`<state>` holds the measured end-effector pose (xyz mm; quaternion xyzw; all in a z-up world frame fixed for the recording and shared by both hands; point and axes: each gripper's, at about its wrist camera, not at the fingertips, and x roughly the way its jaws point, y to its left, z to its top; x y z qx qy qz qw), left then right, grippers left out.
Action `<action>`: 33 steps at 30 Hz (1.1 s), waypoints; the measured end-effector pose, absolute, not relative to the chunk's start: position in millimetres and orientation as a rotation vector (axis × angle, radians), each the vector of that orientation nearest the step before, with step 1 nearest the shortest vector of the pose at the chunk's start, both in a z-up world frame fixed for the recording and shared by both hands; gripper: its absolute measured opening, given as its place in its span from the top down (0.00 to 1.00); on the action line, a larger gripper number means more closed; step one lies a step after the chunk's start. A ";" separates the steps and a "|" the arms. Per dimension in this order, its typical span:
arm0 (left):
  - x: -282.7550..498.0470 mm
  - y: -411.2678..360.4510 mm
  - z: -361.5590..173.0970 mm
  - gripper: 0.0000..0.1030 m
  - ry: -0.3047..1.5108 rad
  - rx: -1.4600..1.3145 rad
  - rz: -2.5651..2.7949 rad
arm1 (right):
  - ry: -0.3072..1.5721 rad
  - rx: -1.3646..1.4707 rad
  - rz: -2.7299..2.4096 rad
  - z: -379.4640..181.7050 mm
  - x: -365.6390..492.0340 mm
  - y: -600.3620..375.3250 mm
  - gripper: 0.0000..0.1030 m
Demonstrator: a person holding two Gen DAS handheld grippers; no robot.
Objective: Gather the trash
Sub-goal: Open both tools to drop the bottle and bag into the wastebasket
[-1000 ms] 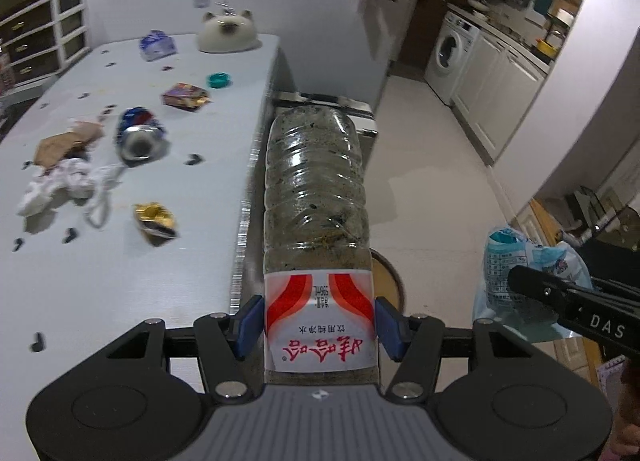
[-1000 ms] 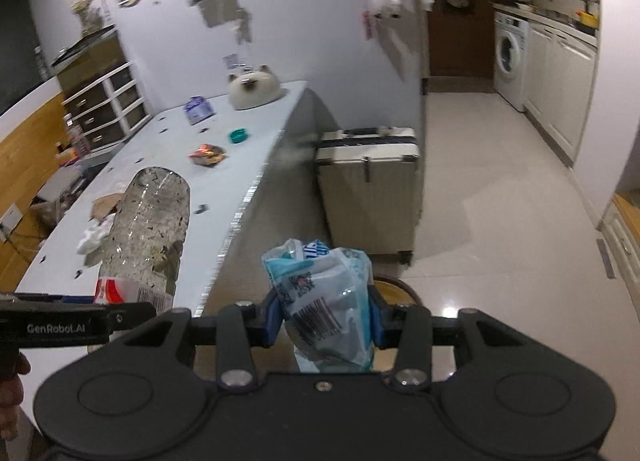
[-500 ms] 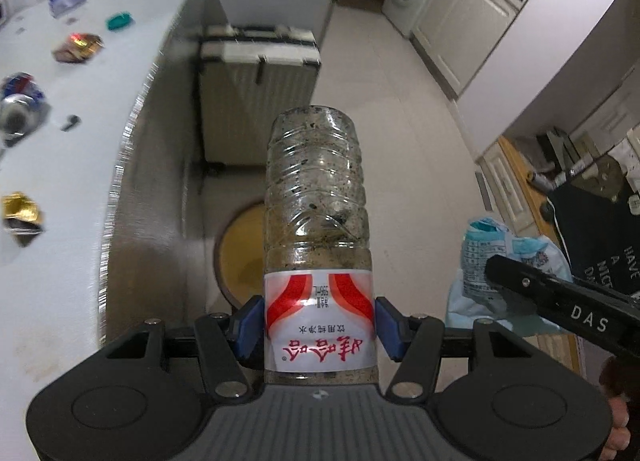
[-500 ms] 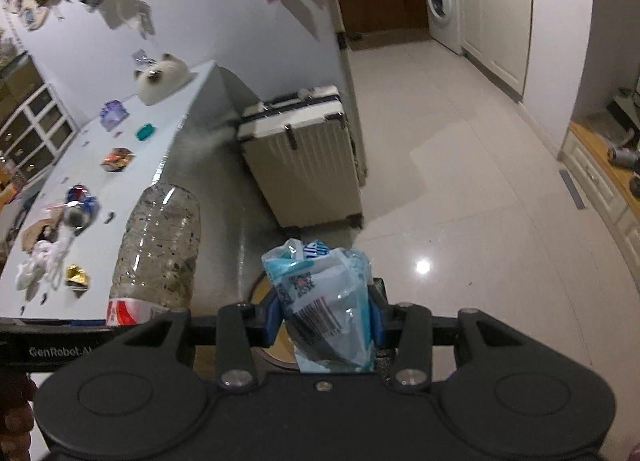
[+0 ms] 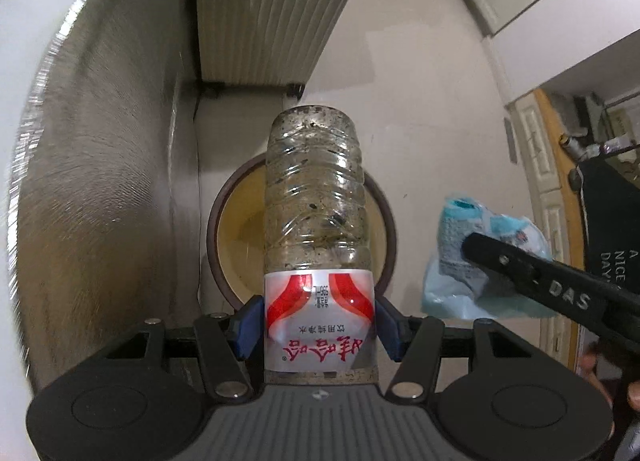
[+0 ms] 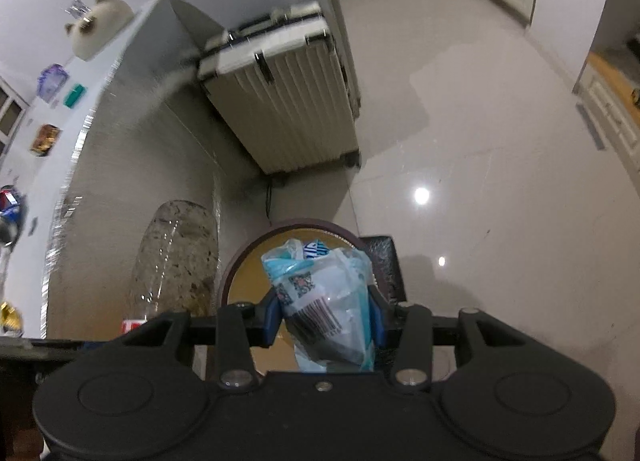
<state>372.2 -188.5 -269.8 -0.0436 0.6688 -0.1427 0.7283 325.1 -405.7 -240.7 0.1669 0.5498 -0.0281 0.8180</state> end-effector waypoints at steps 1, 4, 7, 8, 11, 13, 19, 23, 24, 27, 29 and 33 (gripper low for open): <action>378.4 -188.4 -277.1 0.42 1.490 -0.097 -0.313 | 1.183 0.357 -0.058 -248.5 332.4 -404.0 0.57; 396.9 -185.4 -305.7 0.42 1.549 -0.119 -0.299 | 1.220 0.344 -0.066 -275.7 351.2 -396.3 0.57; 410.8 -183.9 -334.7 0.42 1.609 -0.141 -0.289 | 1.272 0.356 -0.084 -302.1 365.7 -391.4 0.56; 413.7 -183.8 -343.7 0.42 1.627 -0.145 -0.288 | 1.287 0.360 -0.085 -309.7 370.0 -389.2 0.56; 421.9 -183.5 -368.5 0.42 1.680 -0.156 -0.284 | 1.319 0.350 -0.078 -327.1 381.2 -381.1 0.55; 425.8 -183.1 -380.5 0.42 1.702 -0.164 -0.282 | 1.333 0.337 -0.083 -335.7 387.1 -378.5 0.55; 433.3 -189.0 -401.2 0.40 1.722 -0.187 -0.271 | 1.345 0.389 -0.093 -350.6 392.5 -383.1 0.49; 432.4 -188.0 -403.5 0.17 1.730 -0.193 -0.286 | 1.342 0.409 -0.088 -354.7 390.9 -385.2 0.35; 431.8 -189.3 -401.4 0.14 1.721 -0.175 -0.296 | 1.344 0.413 -0.087 -355.4 389.4 -385.7 0.35; 429.3 -188.1 -401.0 0.12 1.725 -0.155 -0.308 | 1.356 0.425 -0.085 -355.0 384.2 -388.3 0.34; 428.6 -188.5 -400.3 0.11 1.725 -0.145 -0.305 | 1.359 0.425 -0.085 -354.3 381.4 -388.4 0.34; 424.7 -187.6 -395.4 0.09 1.716 -0.126 -0.307 | 1.358 0.420 -0.090 -352.6 375.6 -389.6 0.29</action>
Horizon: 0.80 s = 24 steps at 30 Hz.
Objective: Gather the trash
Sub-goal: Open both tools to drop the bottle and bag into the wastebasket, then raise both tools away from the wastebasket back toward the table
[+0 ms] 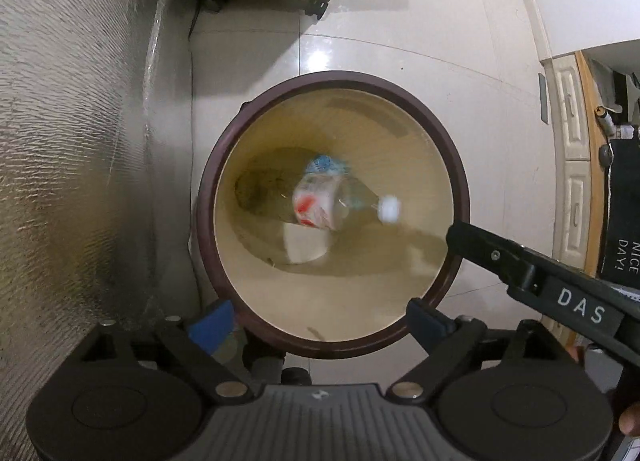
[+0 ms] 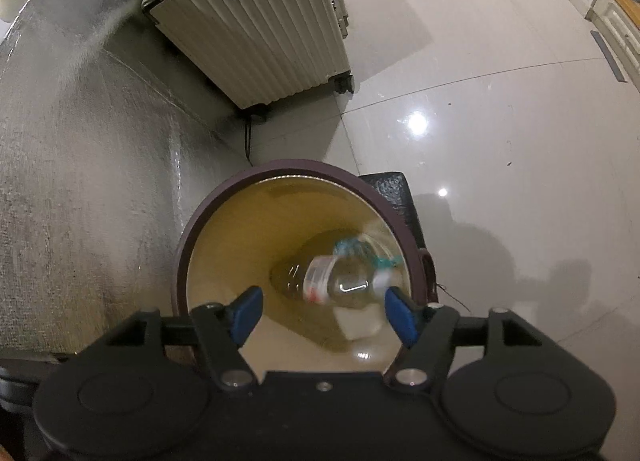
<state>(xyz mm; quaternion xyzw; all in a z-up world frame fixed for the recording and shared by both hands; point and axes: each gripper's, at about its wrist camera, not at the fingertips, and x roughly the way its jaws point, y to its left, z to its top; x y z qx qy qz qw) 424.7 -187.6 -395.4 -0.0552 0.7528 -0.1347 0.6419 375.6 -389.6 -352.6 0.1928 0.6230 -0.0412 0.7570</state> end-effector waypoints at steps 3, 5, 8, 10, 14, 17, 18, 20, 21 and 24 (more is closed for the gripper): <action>422.8 -186.3 -390.7 0.07 1.707 -0.113 -0.302 | 1.355 0.421 -0.092 -349.9 370.0 -391.9 0.29; 421.1 -186.0 -387.1 0.05 1.707 -0.091 -0.294 | 1.347 0.427 -0.098 -346.6 366.4 -393.8 0.28; 419.7 -183.3 -381.8 0.02 1.693 -0.067 -0.295 | 1.338 0.431 -0.100 -341.3 364.0 -396.7 0.26; 419.6 -180.0 -379.1 0.00 1.689 -0.065 -0.291 | 1.331 0.429 -0.095 -337.1 363.1 -397.3 0.24; 417.4 -174.8 -368.8 0.00 1.668 -0.060 -0.284 | 1.322 0.423 -0.095 -329.4 363.0 -397.8 0.15; 415.3 -171.4 -357.2 0.00 1.639 -0.062 -0.279 | 1.310 0.421 -0.097 -321.1 361.9 -400.0 0.11; 415.4 -170.1 -353.0 0.00 1.628 -0.065 -0.280 | 1.305 0.419 -0.098 -317.7 360.8 -400.2 0.11; 415.4 -168.4 -345.1 0.00 1.607 -0.062 -0.280 | 1.297 0.402 -0.101 -310.3 358.9 -400.0 0.02; 415.1 -168.8 -341.3 0.00 1.596 -0.054 -0.278 | 1.295 0.387 -0.107 -306.6 357.8 -399.8 0.02; 414.3 -169.4 -328.1 0.00 1.558 -0.023 -0.275 | 1.290 0.333 -0.126 -294.4 354.0 -398.5 0.00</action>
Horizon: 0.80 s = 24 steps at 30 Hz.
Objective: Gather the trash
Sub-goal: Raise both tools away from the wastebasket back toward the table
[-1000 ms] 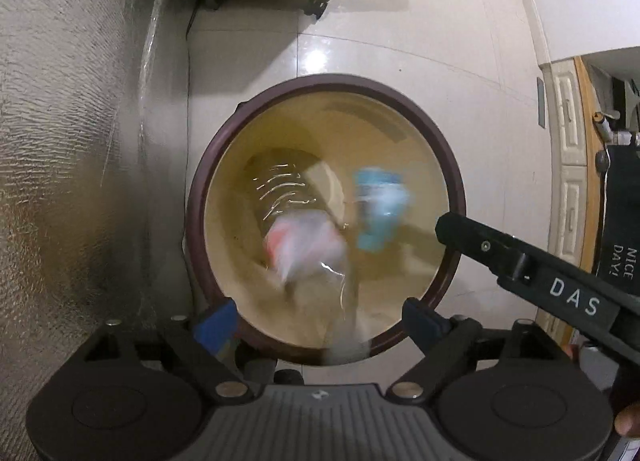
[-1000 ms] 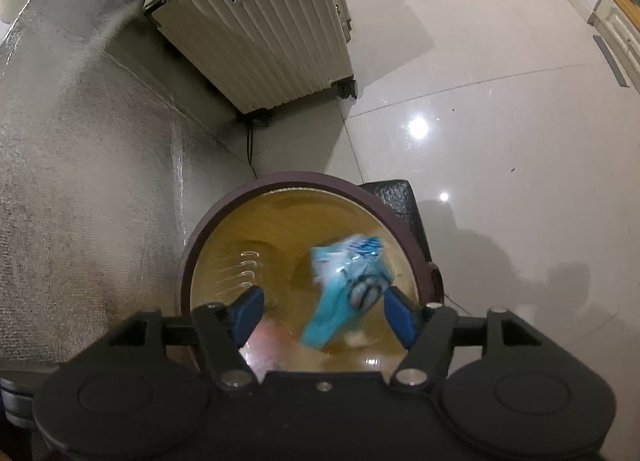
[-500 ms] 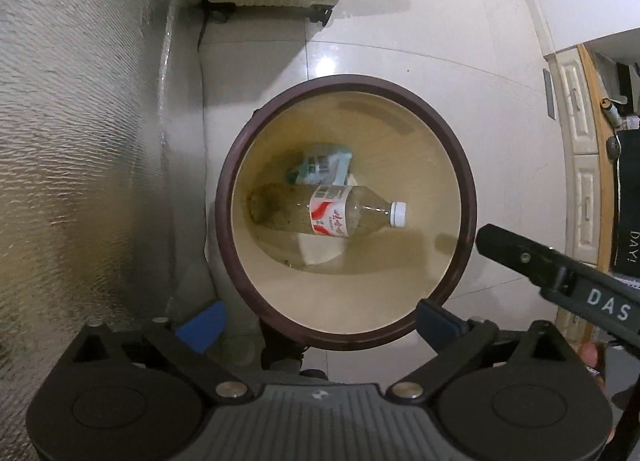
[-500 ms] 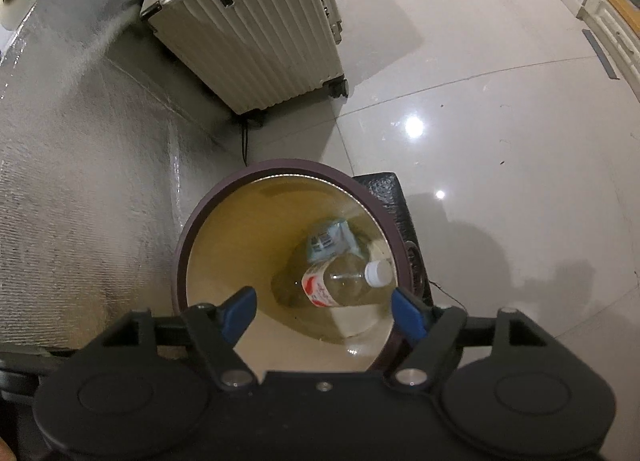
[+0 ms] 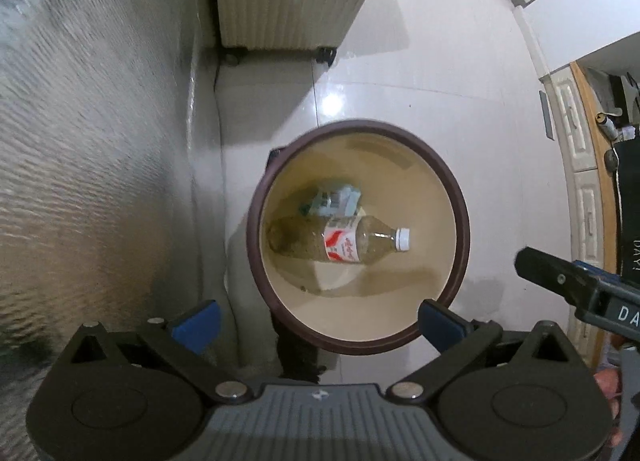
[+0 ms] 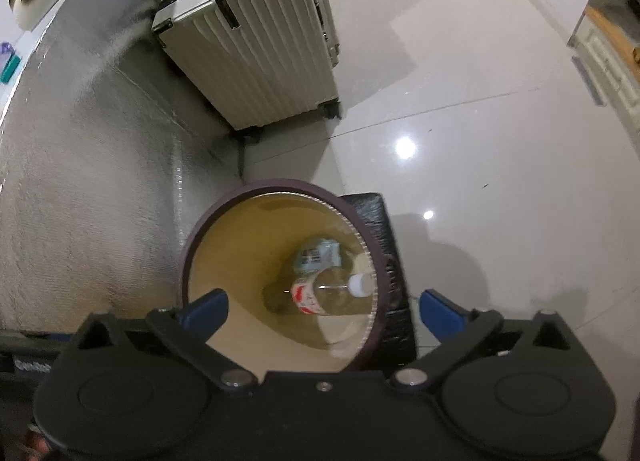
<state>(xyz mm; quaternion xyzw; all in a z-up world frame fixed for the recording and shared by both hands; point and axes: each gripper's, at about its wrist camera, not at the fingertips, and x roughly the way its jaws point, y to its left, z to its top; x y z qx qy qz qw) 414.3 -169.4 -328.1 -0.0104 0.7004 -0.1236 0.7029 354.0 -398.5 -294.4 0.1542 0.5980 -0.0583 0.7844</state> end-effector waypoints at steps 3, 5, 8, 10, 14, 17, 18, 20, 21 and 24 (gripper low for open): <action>410.2 -167.0 -317.4 0.00 1.531 -0.020 -0.267 | 1.285 0.301 -0.128 -285.5 348.1 -398.0 0.00; 406.5 -165.0 -311.3 0.00 1.516 -0.015 -0.262 | 1.284 0.278 -0.132 -280.3 342.8 -397.8 0.00; 397.4 -163.8 -299.8 0.00 1.488 0.001 -0.256 | 1.277 0.268 -0.138 -272.8 332.7 -398.2 0.00; 389.4 -163.4 -292.1 0.00 1.466 0.004 -0.251 | 1.270 0.261 -0.140 -268.1 324.0 -398.6 0.00; 371.3 -163.1 -275.9 0.00 1.425 -0.002 -0.247 | 1.250 0.231 -0.139 -256.0 303.8 -399.8 0.00; 355.2 -164.1 -263.0 0.00 1.390 0.012 -0.245 | 1.214 0.223 -0.146 -244.1 287.8 -402.7 0.00; 349.7 -164.4 -258.5 0.00 1.379 0.014 -0.245 | 1.198 0.223 -0.149 -239.7 280.7 -404.3 0.00; 338.2 -165.0 -250.0 0.00 1.359 0.011 -0.239 | 1.178 0.218 -0.150 -232.7 267.5 -407.3 0.00; 332.5 -164.9 -246.2 0.00 1.349 0.011 -0.237 | 1.169 0.212 -0.152 -229.2 260.7 -408.1 0.00; 311.3 -165.2 -231.6 0.00 1.308 0.014 -0.231 | 1.139 0.217 -0.145 -217.6 240.8 -409.7 0.00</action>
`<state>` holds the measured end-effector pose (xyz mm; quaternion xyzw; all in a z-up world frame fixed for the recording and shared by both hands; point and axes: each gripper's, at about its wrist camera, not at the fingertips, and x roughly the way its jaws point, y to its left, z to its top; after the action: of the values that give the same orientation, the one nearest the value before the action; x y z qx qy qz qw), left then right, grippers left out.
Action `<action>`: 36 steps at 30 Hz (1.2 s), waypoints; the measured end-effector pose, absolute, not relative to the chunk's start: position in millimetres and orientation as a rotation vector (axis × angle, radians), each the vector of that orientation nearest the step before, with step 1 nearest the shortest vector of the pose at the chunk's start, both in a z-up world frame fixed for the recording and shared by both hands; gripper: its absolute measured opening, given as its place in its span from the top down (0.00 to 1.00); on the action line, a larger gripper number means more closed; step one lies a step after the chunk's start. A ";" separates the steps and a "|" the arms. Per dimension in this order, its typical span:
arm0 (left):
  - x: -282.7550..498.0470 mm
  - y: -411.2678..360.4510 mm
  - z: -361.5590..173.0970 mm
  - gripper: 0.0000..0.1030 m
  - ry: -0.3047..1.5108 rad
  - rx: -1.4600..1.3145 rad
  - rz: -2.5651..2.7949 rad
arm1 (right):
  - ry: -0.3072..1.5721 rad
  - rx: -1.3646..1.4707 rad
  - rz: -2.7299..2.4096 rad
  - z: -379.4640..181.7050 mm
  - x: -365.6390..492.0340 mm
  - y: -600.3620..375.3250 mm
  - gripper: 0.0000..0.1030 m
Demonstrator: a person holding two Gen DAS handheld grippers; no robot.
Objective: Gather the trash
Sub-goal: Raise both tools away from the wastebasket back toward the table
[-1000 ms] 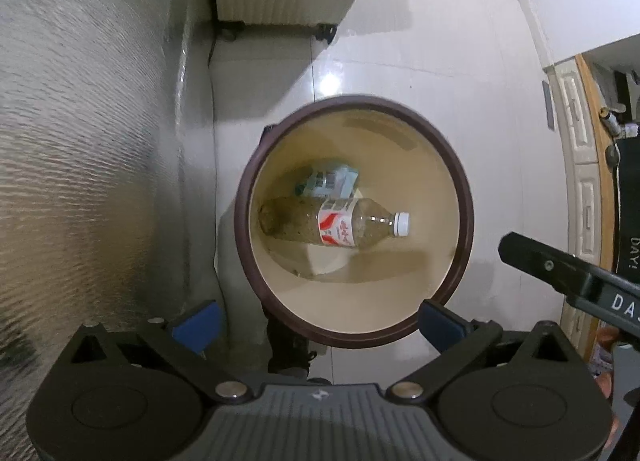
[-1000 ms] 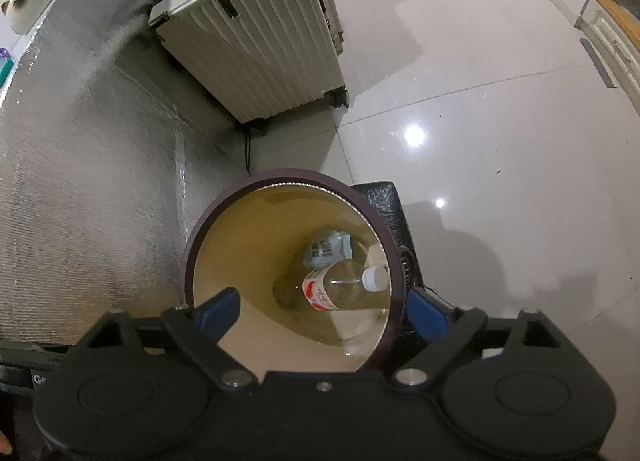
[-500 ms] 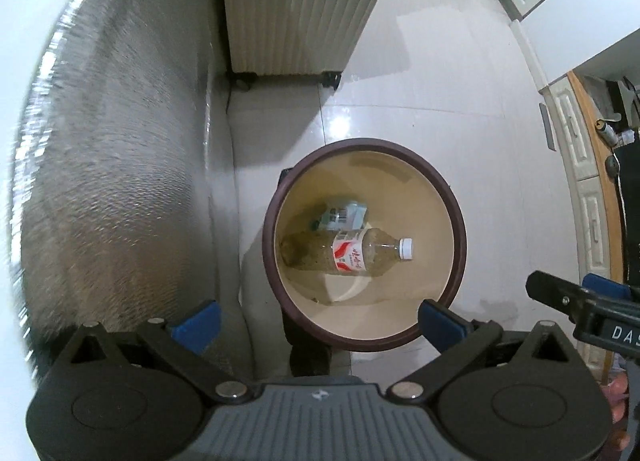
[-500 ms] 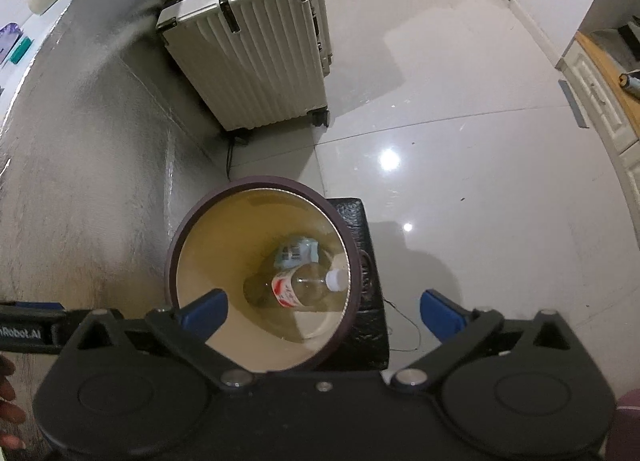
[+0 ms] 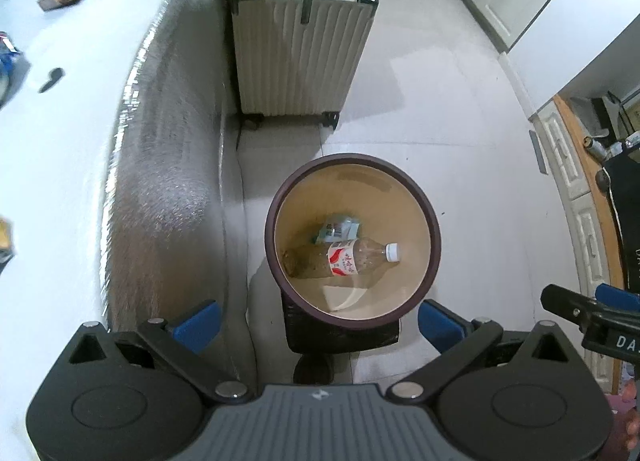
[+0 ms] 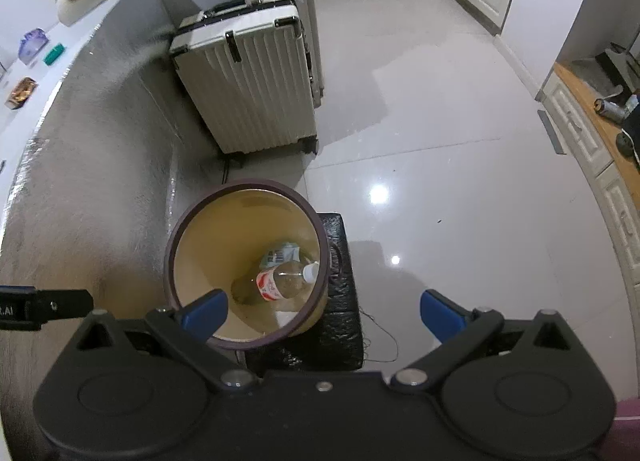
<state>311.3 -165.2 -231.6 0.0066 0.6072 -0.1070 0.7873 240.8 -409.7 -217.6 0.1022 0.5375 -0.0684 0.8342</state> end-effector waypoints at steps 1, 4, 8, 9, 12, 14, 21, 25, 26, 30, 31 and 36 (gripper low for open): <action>305.4 -165.5 -226.9 0.00 1.296 0.015 -0.229 | 1.122 0.208 -0.144 -211.9 232.3 -409.9 0.00; 282.3 -164.5 -209.9 0.00 1.249 0.013 -0.225 | 1.079 0.203 -0.132 -195.8 211.8 -411.0 0.00; 248.3 -163.2 -184.5 0.00 1.181 0.005 -0.219 | 1.023 0.191 -0.116 -172.0 185.0 -410.9 0.00; 239.5 -162.8 -177.7 0.00 1.165 0.001 -0.218 | 1.008 0.182 -0.115 -165.4 177.2 -410.6 0.00; 211.9 -162.7 -160.4 0.00 1.117 -0.006 -0.218 | 0.964 0.167 -0.105 -146.2 152.7 -411.8 0.00; 193.9 -163.4 -150.4 0.00 1.086 -0.009 -0.212 | 0.936 0.159 -0.100 -134.7 138.7 -412.3 0.00; 143.7 -159.9 -110.9 0.00 0.985 -0.027 -0.198 | 0.850 0.145 -0.076 -98.1 95.2 -411.0 0.00; 122.1 -153.5 -87.6 0.00 0.924 -0.032 -0.185 | 0.804 0.143 -0.056 -79.5 79.5 -404.7 0.00; 119.0 -151.5 -82.5 0.00 0.912 -0.036 -0.180 | 0.796 0.144 -0.051 -76.0 77.0 -402.3 0.00; 101.2 -137.5 -61.5 0.00 0.861 -0.051 -0.151 | 0.765 0.140 -0.025 -62.0 70.1 -390.7 0.00; 98.6 -132.7 -57.6 0.00 0.849 -0.054 -0.144 | 0.757 0.141 -0.014 -58.7 69.1 -386.8 0.00; 87.6 -104.0 -41.6 0.00 0.801 -0.067 -0.090 | 0.710 0.124 0.024 -44.5 67.8 -360.0 0.00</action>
<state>87.6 -104.0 -41.6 -0.0325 0.3898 -0.0436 0.9193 67.8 -360.0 -44.5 0.0608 0.3472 0.0116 0.9358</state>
